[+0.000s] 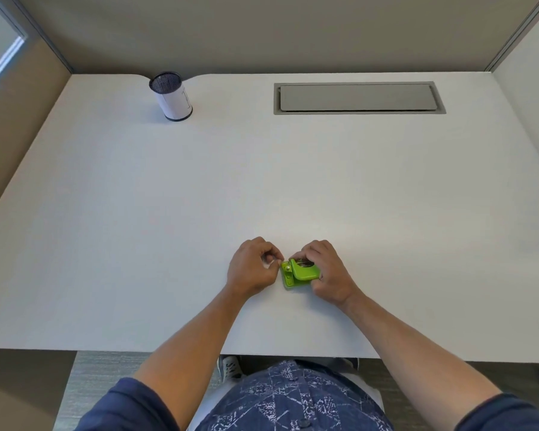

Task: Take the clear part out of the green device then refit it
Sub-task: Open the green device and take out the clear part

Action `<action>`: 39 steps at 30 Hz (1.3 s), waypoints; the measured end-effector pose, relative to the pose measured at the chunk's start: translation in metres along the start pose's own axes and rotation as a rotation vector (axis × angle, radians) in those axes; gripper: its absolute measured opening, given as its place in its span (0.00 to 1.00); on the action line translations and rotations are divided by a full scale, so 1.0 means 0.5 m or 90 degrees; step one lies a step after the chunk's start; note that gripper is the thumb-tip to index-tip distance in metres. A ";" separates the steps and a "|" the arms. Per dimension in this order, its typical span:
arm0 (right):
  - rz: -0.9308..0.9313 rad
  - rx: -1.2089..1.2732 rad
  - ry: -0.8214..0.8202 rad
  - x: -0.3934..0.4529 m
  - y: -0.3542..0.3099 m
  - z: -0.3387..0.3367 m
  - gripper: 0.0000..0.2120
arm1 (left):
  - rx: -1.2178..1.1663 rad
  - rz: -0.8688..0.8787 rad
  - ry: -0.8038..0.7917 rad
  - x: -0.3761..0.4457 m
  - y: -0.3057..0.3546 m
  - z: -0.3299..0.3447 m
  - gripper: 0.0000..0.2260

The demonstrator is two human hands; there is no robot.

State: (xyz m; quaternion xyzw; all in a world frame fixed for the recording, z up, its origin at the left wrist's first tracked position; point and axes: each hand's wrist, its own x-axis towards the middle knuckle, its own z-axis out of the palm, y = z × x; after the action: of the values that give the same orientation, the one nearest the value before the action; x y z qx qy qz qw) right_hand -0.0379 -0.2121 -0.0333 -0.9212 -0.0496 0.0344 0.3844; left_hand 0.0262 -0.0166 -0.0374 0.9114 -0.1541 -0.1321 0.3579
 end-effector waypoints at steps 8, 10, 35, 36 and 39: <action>0.008 0.020 0.025 -0.002 0.002 0.002 0.32 | 0.028 0.028 -0.004 0.005 0.000 -0.003 0.03; 0.006 0.022 0.038 -0.004 0.005 0.003 0.31 | 0.027 0.028 -0.001 0.004 -0.001 -0.003 0.03; 0.004 0.046 0.068 0.001 0.024 0.018 0.25 | 0.079 0.242 -0.087 -0.008 0.049 -0.015 0.28; 0.010 0.059 0.077 -0.001 0.025 0.019 0.23 | 0.085 0.245 -0.086 -0.008 0.053 -0.014 0.29; 0.024 0.092 0.101 -0.003 0.026 0.020 0.19 | 0.107 0.239 -0.093 -0.006 0.059 -0.012 0.29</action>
State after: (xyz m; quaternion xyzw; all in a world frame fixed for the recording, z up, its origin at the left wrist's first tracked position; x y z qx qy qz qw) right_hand -0.0395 -0.2142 -0.0493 -0.8918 0.0011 -0.0280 0.4517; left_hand 0.0202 -0.0326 -0.0123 0.8812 -0.3572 -0.1157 0.2871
